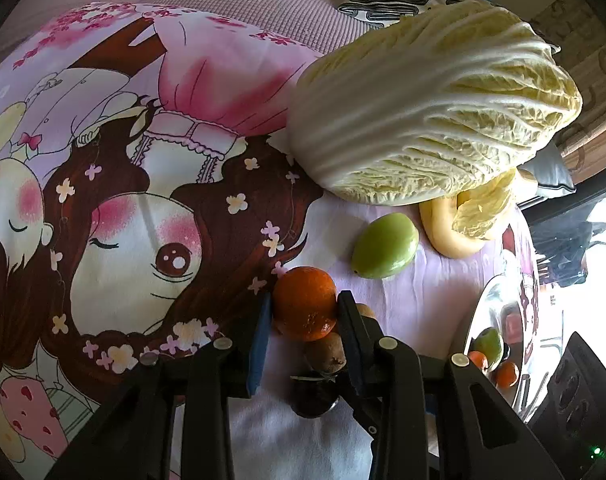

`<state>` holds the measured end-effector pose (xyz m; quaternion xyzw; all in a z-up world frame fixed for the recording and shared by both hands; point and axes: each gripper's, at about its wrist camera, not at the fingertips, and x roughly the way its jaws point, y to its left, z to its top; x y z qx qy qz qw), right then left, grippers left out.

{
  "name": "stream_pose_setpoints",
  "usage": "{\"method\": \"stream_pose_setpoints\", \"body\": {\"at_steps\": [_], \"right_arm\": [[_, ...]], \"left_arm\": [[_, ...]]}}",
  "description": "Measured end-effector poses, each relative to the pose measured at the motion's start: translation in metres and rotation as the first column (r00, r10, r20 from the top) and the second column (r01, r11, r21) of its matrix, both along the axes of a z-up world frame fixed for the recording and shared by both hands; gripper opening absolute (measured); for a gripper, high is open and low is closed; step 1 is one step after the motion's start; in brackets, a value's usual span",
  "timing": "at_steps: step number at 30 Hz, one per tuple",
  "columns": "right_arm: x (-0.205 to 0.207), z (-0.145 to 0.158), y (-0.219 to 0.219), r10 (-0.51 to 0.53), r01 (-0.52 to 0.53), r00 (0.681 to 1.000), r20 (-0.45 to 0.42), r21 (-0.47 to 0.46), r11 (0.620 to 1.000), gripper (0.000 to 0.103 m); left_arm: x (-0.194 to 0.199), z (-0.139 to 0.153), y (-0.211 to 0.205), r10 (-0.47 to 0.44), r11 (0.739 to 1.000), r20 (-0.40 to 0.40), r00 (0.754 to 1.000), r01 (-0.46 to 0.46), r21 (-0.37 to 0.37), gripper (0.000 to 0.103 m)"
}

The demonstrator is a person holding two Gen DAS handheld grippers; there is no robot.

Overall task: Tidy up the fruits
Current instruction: 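Grasp a tangerine with the left tool while the right tool grasps a dark cherry, then carry the tangerine in the left tool and cherry in the right tool over the bowl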

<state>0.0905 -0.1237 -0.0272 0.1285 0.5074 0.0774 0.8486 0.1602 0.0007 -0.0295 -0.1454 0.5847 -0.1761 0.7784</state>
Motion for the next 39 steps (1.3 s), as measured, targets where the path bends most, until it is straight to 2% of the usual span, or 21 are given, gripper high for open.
{"method": "stream_pose_setpoints", "body": {"at_steps": [4, 8, 21, 39], "right_arm": [[0.001, -0.001, -0.001, -0.006, 0.006, 1.0, -0.005, 0.014, 1.0, 0.035], [0.001, -0.002, -0.005, -0.021, 0.022, 1.0, -0.012, 0.032, 0.999, 0.03], [-0.006, 0.004, -0.01, -0.026, 0.026, 1.0, -0.008, 0.041, 0.999, 0.029], [-0.027, 0.032, -0.022, -0.045, 0.043, 0.998, 0.032, 0.075, 0.996, 0.029]], "left_arm": [[-0.001, 0.001, -0.003, -0.005, 1.0, 0.004, 1.0, 0.005, 0.007, 0.035], [0.0, 0.001, -0.004, -0.004, 1.0, 0.006, 1.0, 0.004, 0.006, 0.035], [-0.001, 0.006, -0.008, -0.015, 1.0, 0.028, 0.999, 0.015, 0.014, 0.034], [-0.019, 0.042, -0.009, -0.037, 0.999, 0.109, 0.993, 0.035, 0.016, 0.033]]}}
